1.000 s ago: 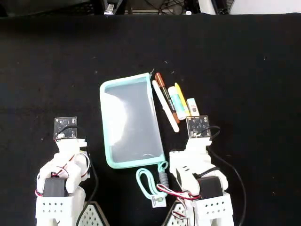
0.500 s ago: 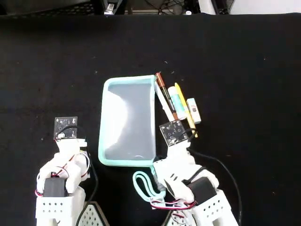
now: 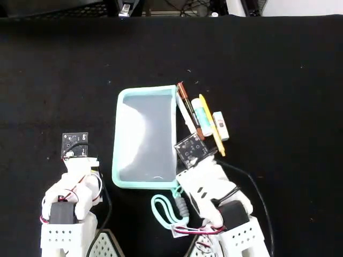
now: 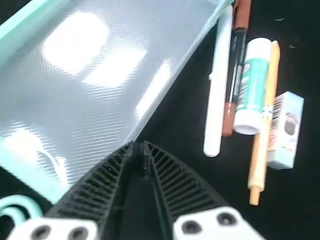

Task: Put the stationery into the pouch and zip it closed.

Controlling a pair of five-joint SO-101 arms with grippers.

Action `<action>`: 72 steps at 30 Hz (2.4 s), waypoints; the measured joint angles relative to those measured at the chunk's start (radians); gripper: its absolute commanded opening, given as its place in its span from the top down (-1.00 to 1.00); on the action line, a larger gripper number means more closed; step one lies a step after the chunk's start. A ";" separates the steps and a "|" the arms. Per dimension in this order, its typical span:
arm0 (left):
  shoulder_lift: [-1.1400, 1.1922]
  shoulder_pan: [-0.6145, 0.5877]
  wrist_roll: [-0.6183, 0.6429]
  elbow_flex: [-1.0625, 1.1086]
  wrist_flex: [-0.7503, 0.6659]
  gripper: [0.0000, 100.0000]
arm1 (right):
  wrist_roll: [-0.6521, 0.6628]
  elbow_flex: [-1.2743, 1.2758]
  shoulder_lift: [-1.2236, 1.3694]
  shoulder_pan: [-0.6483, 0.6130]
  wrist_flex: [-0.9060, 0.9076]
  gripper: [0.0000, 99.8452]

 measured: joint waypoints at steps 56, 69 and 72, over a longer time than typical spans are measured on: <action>0.000 0.000 0.000 0.000 0.000 0.90 | 0.107 -0.517 0.993 -0.338 0.141 0.59; 0.000 0.000 0.000 0.000 0.000 0.90 | 0.120 -0.674 1.498 -0.344 0.149 0.82; 0.000 0.000 0.000 0.000 0.000 0.90 | 0.120 -0.684 1.548 -0.342 0.127 0.98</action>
